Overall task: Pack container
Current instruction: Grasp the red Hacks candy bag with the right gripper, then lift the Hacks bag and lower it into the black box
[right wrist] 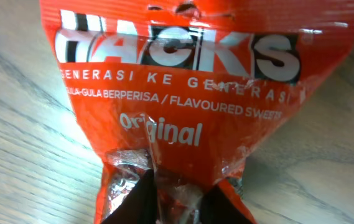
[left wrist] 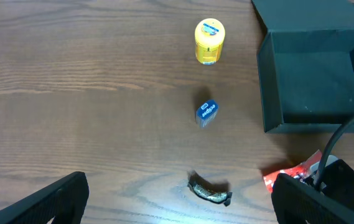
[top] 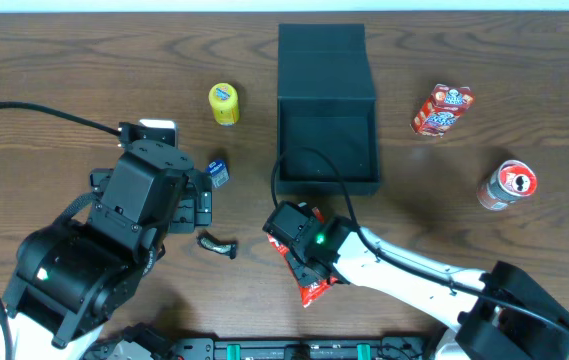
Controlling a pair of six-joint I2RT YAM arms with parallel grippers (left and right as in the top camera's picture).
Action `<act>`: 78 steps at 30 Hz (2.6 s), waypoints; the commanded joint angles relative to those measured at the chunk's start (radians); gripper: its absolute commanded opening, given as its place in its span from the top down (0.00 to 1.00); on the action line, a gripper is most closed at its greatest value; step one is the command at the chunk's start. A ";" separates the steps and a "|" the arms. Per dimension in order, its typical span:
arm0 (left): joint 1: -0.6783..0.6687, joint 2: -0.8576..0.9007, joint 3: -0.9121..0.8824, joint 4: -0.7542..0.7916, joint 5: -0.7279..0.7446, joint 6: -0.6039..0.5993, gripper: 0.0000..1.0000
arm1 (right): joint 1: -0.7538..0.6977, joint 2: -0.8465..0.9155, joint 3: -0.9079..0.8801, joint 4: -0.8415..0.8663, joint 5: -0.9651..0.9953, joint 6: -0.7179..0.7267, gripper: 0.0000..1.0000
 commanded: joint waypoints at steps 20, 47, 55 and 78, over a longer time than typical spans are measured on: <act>0.003 -0.003 -0.003 -0.001 -0.025 -0.007 0.05 | 0.005 0.006 0.085 -0.032 0.046 0.023 0.99; 0.003 -0.090 -0.003 -0.069 -0.067 -0.008 0.05 | -0.309 -0.012 0.504 -0.331 0.183 0.098 0.99; 0.003 -0.093 -0.003 -0.079 -0.067 -0.008 0.05 | -0.463 -0.008 0.504 -0.135 0.021 -0.099 0.99; 0.003 -0.093 -0.003 -0.082 -0.051 -0.007 0.05 | -0.496 0.222 0.502 -0.042 0.096 -0.109 0.99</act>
